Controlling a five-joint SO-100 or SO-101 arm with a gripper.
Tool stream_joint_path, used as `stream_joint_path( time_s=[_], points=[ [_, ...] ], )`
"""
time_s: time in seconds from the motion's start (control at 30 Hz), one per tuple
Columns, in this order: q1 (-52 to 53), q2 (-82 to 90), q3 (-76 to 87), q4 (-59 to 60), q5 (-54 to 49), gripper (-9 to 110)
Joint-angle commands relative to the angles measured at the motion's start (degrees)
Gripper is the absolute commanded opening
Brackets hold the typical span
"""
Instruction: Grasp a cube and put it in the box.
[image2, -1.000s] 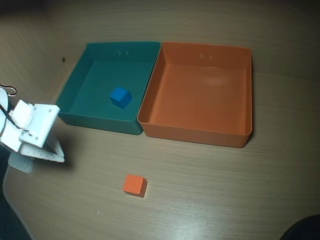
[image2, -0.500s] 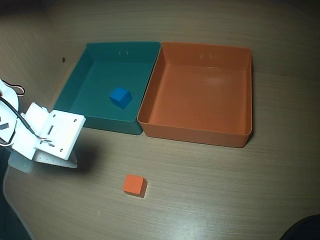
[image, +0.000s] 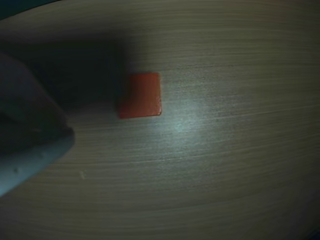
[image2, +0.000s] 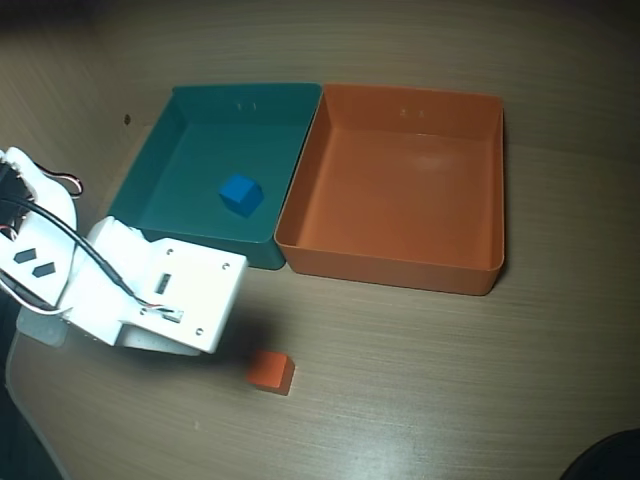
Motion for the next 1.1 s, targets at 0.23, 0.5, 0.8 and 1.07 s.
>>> stream_joint_path(
  time_s=[0.23,0.5,0.8,1.07],
  points=[
    [-2.20,-8.61,-11.87,0.18,0.18,-4],
    [-2.99,-12.30,-11.78,0.35,-0.18,-4],
    [-3.08,-14.85,-12.13,0.35,-0.62,-4],
    [-2.72,-14.94,-12.22,3.87,-8.09,-4]
  ],
)
